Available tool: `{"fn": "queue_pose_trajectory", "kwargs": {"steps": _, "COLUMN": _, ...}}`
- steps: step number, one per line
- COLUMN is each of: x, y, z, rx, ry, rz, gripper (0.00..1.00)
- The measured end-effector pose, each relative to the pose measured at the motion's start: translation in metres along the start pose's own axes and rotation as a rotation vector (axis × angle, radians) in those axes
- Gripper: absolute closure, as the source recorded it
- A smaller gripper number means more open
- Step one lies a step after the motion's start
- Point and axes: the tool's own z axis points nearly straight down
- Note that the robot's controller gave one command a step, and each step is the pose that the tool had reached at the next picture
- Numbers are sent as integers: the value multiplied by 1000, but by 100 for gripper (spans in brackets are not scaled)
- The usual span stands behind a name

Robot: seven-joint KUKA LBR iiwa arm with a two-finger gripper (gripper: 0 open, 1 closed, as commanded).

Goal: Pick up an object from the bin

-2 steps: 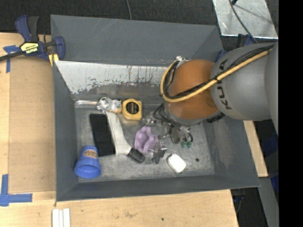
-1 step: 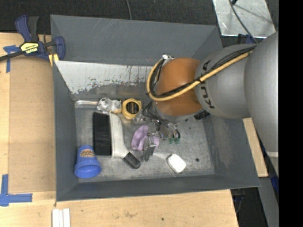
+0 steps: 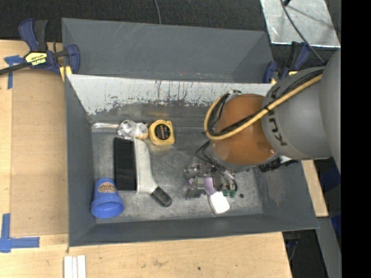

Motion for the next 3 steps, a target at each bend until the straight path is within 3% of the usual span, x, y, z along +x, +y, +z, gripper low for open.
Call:
{"fn": "queue_pose_trajectory", "kwargs": {"steps": 1, "x": 0, "y": 0, "z": 0, "rx": 0, "ry": 0, "rz": 0, "gripper": 100}}
{"fn": "queue_pose_trajectory", "kwargs": {"steps": 2, "x": 21, "y": 27, "z": -128, "rx": 1, "ry": 21, "rz": -156, "gripper": 100}}
{"fn": "queue_pose_trajectory", "kwargs": {"steps": 3, "x": 21, "y": 27, "z": -128, "rx": 0, "ry": 22, "rz": -155, "gripper": 100}}
